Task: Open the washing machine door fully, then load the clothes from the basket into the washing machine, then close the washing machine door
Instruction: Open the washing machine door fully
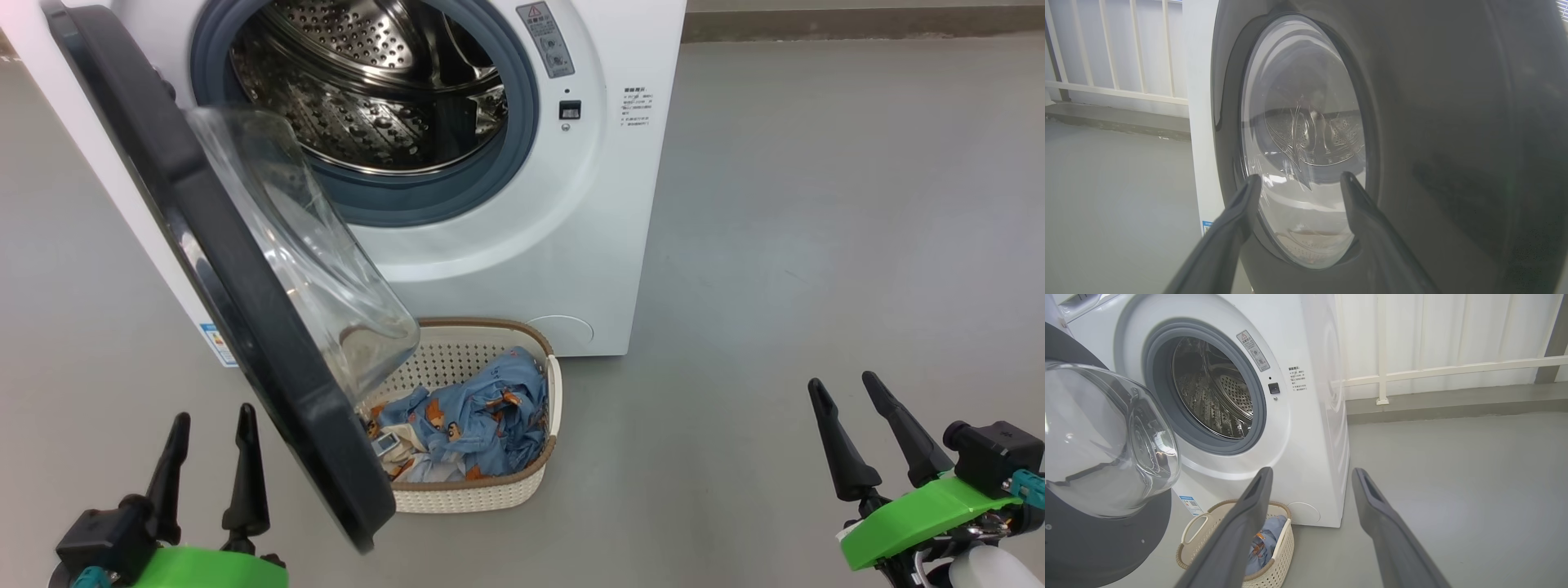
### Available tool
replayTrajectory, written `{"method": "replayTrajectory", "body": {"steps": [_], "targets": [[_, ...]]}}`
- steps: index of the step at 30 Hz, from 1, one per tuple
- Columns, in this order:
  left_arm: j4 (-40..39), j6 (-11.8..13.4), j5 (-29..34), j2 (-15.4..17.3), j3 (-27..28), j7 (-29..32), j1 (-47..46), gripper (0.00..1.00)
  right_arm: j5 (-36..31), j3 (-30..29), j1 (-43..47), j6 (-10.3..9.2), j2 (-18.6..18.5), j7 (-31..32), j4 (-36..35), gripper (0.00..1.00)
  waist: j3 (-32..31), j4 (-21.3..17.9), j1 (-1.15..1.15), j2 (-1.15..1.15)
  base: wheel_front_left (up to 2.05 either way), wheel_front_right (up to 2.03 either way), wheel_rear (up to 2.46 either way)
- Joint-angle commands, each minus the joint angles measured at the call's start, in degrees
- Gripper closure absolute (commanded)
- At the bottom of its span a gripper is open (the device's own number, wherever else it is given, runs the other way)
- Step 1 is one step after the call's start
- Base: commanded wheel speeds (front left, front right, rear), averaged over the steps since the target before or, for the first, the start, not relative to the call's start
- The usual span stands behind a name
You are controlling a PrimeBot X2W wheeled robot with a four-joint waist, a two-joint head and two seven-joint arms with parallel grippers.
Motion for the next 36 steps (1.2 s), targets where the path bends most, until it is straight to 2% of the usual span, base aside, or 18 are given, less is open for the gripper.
{"method": "replayTrajectory", "body": {"steps": [1, 6, 7, 8, 9, 10, 19, 26, 36], "targets": [[-1.1, -0.1, -0.6, 1.1, 1.7, -0.4, -1.6, 0.0, 0.3, 1.1, -1.3, 0.33, -1.0, -0.5, -1.1, 0.0, 0.0, 0.0, 0.0, 0.0, 0.0, 0.0, 0.0], [-1.1, -0.1, -0.6, 1.0, 1.7, -0.4, -1.5, 0.0, 0.3, 1.2, -1.3, 0.33, -1.0, -0.5, -1.0, 0.0, -0.1, 0.0, 0.0, 0.0, 0.0, 0.0, 0.0], [-1.2, -0.1, -0.6, 1.0, 1.7, -0.4, -1.6, 0.29, 0.3, 1.2, -1.3, 0.33, -1.0, -0.5, -0.9, 0.0, 0.0, 0.0, 0.0, 0.0, 0.0, 0.0, 0.0], [-1.4, -0.1, -0.6, 1.0, 1.7, -0.4, -1.6, 0.78, 0.3, 1.3, -1.3, 0.33, -1.0, -0.5, -0.9, 0.0, 0.0, 0.1, 0.0, 0.0, 0.0, 0.0, 0.0], [-1.4, -0.1, -0.6, 1.0, 1.7, -0.4, -1.6, 0.78, 0.3, 1.3, -1.3, 0.33, -1.0, -0.5, -0.9, 0.0, 0.0, 0.1, 0.0, 0.0, 0.0, 0.0, 0.0], [-1.6, -0.1, -0.5, 1.0, 1.6, -0.4, -1.6, 1.0, 0.3, 1.3, -1.3, 0.33, -1.0, -0.5, -0.9, 0.0, 0.0, 0.1, 0.0, 0.0, 0.0, 0.0, 0.0], [-5.8, -0.1, 0.7, 1.0, 2.8, -0.4, -1.7, 1.0, 0.2, 1.5, -1.5, 0.33, -1.0, -0.5, -0.6, 0.0, 0.0, 0.3, 0.0, 0.0, 0.0, 0.0, 0.0], [-15.4, -0.1, 3.4, 0.5, 3.9, -0.4, -2.5, 1.0, 0.2, 1.8, -1.3, 0.33, -0.8, -0.5, -0.5, 0.0, -0.3, 0.7, 0.0, 0.0, 0.0, 0.0, 0.0], [-27.6, -0.1, 4.6, 0.4, -1.0, -0.4, -2.4, 1.0, 0.3, 2.4, -1.3, 0.33, -0.5, -0.5, -0.3, 0.0, -0.5, 0.7, 0.0, 0.0, 0.0, 0.0, 0.0]]}}
